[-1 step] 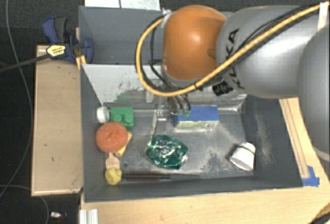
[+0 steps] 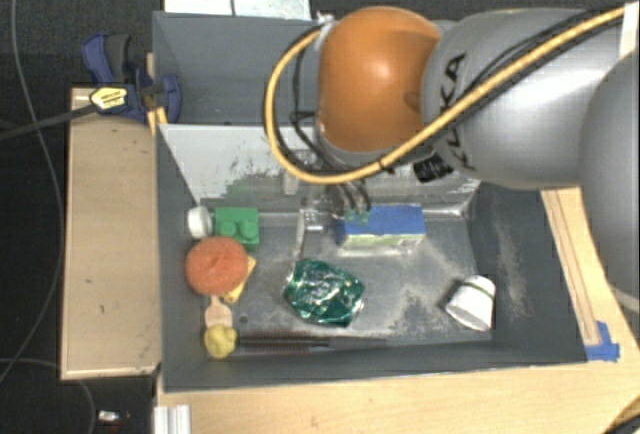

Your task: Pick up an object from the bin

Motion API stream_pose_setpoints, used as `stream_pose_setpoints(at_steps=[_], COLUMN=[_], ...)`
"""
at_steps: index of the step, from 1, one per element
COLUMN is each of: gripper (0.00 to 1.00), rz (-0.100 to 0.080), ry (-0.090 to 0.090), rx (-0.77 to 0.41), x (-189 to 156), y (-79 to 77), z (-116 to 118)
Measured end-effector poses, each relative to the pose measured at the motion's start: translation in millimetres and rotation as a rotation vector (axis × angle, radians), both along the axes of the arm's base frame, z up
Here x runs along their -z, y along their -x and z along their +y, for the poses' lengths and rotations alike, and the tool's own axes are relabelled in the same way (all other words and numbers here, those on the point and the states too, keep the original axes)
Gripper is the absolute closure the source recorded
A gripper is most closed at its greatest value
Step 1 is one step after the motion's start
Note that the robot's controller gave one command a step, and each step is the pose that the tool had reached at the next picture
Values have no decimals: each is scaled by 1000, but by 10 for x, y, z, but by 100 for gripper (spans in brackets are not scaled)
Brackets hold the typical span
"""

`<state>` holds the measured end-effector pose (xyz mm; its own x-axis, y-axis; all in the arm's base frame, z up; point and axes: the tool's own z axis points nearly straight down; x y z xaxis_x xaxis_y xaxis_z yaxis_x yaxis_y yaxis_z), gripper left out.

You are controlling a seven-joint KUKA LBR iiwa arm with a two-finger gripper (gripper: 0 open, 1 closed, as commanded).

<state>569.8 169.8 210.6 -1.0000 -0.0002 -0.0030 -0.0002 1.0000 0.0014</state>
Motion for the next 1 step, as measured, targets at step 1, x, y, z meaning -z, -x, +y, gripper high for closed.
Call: stream_pose_setpoints(at_steps=[1], gripper=[0], rz=[-4], ry=[0], rx=[-96], x=[523], y=[16], z=[-291])
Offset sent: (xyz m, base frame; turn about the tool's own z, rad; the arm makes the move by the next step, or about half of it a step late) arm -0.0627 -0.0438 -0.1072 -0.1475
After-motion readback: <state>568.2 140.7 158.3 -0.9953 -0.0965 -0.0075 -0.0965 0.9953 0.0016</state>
